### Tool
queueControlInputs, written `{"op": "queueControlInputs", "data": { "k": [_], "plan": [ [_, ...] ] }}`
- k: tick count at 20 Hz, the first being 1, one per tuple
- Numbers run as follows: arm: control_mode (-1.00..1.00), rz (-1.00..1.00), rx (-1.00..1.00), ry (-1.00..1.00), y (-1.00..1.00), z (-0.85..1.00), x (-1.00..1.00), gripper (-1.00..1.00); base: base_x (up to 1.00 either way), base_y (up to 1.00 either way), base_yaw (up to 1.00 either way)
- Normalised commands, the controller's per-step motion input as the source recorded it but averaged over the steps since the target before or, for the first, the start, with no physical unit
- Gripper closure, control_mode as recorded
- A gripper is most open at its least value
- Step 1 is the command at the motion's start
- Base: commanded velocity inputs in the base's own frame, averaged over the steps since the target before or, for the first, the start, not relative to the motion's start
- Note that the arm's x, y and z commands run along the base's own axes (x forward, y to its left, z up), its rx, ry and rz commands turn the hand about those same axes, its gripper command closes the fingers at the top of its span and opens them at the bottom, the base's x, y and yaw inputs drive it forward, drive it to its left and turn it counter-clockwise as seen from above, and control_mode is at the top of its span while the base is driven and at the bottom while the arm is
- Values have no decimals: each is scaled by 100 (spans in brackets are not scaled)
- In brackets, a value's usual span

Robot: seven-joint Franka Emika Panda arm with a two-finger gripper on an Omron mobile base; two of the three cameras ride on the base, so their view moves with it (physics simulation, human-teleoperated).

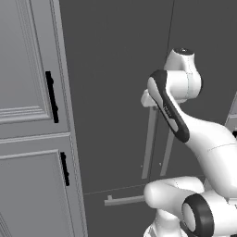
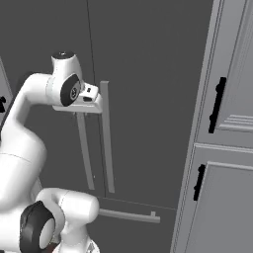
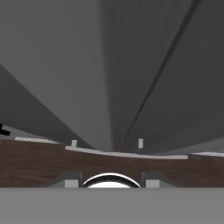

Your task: Take the strawberry from the fridge and place it on top of the pancake, located on the dining counter.

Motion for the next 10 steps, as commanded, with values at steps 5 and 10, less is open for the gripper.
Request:
{"op": "queueControlInputs", "data": {
  "k": [5,10],
  "plan": [
    [-100,0,0,-2,0,0,-50,-100,0,0,0],
    [-100,0,0,-11,0,0,-100,-100,0,0,0]
  ]
}}
